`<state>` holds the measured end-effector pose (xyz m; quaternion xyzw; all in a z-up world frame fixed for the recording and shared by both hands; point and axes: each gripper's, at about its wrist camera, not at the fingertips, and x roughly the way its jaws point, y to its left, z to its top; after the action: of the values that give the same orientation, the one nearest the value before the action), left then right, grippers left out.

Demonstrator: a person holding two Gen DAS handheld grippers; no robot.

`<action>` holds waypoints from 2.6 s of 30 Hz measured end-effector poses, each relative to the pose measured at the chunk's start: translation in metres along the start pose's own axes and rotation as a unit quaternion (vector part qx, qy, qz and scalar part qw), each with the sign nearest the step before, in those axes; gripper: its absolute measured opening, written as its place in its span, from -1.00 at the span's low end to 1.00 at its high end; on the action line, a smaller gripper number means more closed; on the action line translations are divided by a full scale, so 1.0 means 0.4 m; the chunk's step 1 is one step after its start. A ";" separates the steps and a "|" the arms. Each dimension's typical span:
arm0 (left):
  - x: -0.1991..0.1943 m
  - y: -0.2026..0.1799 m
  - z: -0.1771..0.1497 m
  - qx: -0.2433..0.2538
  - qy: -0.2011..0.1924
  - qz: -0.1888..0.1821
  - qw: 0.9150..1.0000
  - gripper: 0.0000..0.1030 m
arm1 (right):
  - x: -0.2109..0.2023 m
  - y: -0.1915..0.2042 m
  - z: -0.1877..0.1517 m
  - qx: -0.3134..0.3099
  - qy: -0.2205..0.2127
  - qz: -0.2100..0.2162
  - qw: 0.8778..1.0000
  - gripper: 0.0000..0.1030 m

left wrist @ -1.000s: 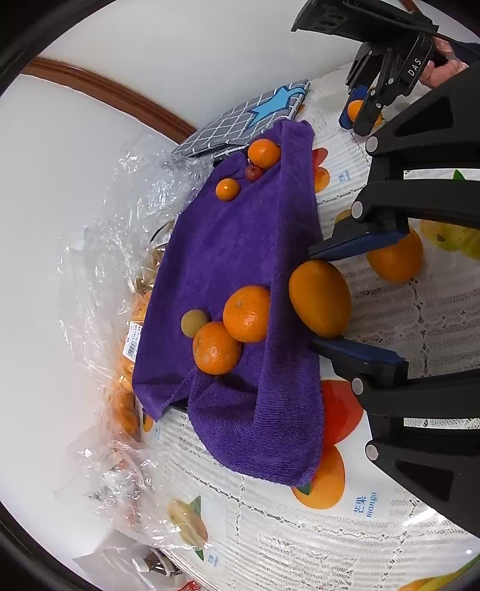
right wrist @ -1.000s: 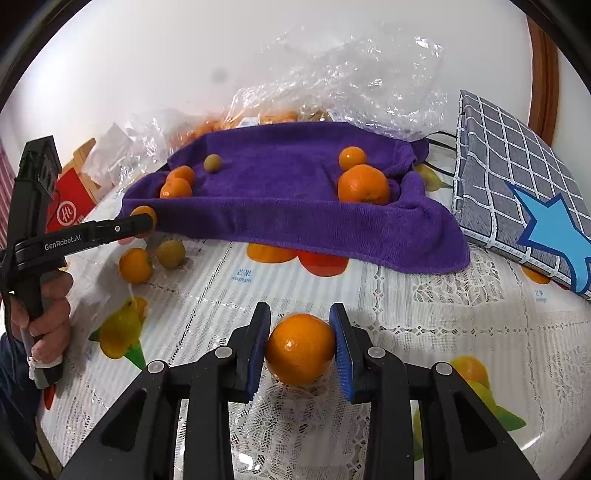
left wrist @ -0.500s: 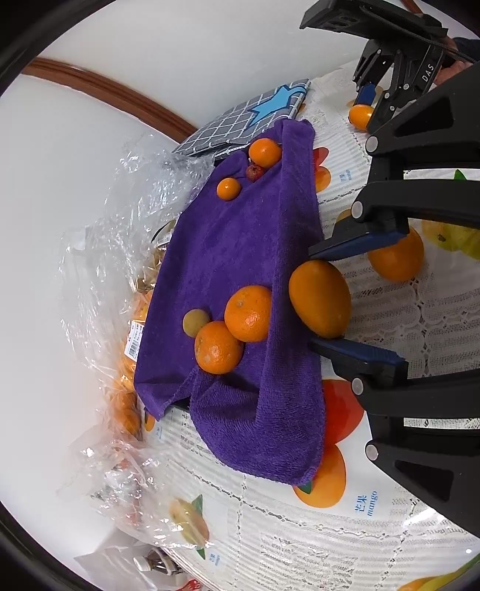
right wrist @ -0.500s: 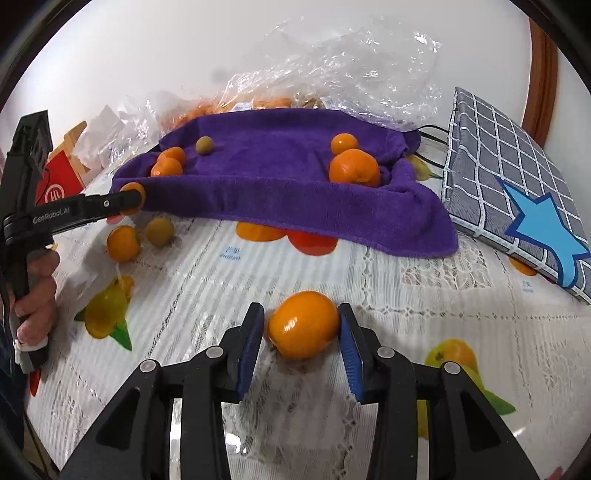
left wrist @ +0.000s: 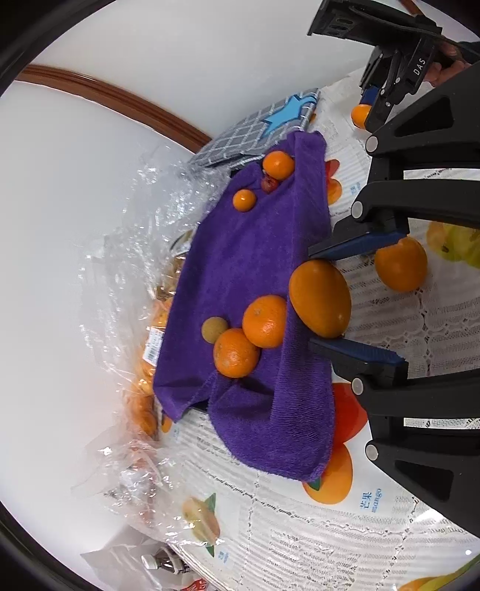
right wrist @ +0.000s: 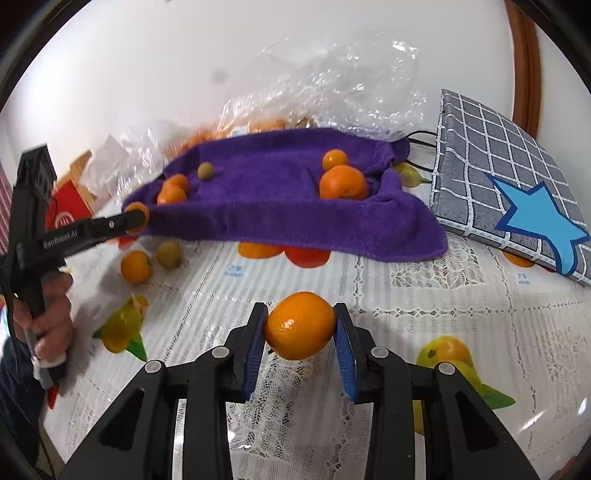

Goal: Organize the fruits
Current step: 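Carry the small orange and oval orange up onto the purple towel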

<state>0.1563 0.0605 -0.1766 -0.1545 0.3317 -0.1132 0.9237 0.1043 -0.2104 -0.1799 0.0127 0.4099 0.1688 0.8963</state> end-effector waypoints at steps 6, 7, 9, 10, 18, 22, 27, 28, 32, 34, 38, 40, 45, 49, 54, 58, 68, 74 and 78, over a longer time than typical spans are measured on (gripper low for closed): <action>-0.030 0.010 0.007 -0.009 -0.033 0.014 0.999 -0.22 | -0.010 -0.024 0.012 0.028 -0.011 0.008 1.000 -0.31; -0.036 0.011 0.008 -0.009 -0.038 0.014 0.999 -0.22 | -0.014 -0.029 0.016 0.035 -0.014 0.010 0.999 -0.31; -0.050 0.012 0.010 -0.011 -0.051 0.014 0.999 -0.22 | -0.025 -0.039 0.026 0.046 -0.024 0.017 0.999 -0.31; -0.053 0.013 0.011 -0.012 -0.054 0.015 0.998 -0.22 | -0.034 -0.045 0.039 0.052 -0.033 0.021 0.998 -0.31; -0.062 0.023 0.024 -0.019 -0.063 0.023 0.998 -0.22 | -0.061 -0.052 0.173 0.055 -0.085 0.011 0.995 -0.31; -0.079 0.035 0.055 -0.029 -0.071 0.044 0.996 -0.22 | -0.065 -0.057 0.231 0.042 -0.096 0.007 0.994 -0.31; -0.104 0.040 0.146 -0.035 -0.087 0.042 0.995 -0.22 | -0.057 -0.068 0.307 0.030 -0.104 -0.014 0.994 -0.31; -0.105 0.037 0.172 -0.032 -0.091 0.045 0.994 -0.22 | -0.053 -0.073 0.324 0.031 -0.104 -0.015 0.994 -0.31; -0.081 0.027 0.254 -0.028 -0.088 0.056 0.994 -0.22 | -0.022 -0.090 0.382 0.035 -0.095 -0.017 0.995 -0.30; -0.054 0.026 0.292 -0.027 -0.079 0.063 0.995 -0.22 | 0.001 -0.094 0.407 0.035 -0.088 -0.020 0.995 -0.31; 0.002 0.038 0.334 -0.033 -0.063 0.068 0.995 -0.22 | 0.055 -0.105 0.446 0.036 -0.071 -0.026 0.997 -0.31; 0.029 0.048 0.345 -0.038 -0.055 0.073 0.995 -0.22 | 0.067 -0.108 0.464 0.036 -0.074 -0.029 0.996 -0.31; 0.095 0.066 0.374 -0.041 -0.033 0.084 0.995 -0.22 | 0.119 -0.097 0.516 0.006 -0.062 -0.028 0.998 -0.31; 0.154 0.070 0.400 -0.032 -0.010 0.096 0.995 -0.22 | 0.193 -0.091 0.556 -0.002 -0.026 -0.014 1.000 -0.31; 0.227 0.080 0.412 -0.044 0.017 0.094 0.994 -0.22 | 0.278 -0.067 0.564 -0.015 0.005 -0.022 1.000 -0.31; 0.248 0.085 0.397 -0.043 0.012 0.107 0.993 -0.22 | 0.339 -0.064 0.542 -0.022 0.036 -0.018 0.999 -0.31; 0.296 0.103 0.389 -0.034 0.077 0.103 0.991 -0.22 | 0.425 -0.069 0.520 -0.021 0.085 -0.025 0.996 -0.31; 0.319 0.107 0.378 -0.031 0.107 0.101 0.989 -0.22 | 0.421 -0.089 0.519 -0.011 0.090 -0.024 0.996 -0.30; 0.324 0.104 0.375 -0.028 0.117 0.111 0.987 -0.22 | 0.434 -0.088 0.519 -0.012 0.100 -0.028 0.995 -0.30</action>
<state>0.3555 0.0904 -0.1566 -0.1280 0.4556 -0.0182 0.8808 0.3735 -0.1650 -0.1747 -0.0265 0.4956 0.1494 0.8552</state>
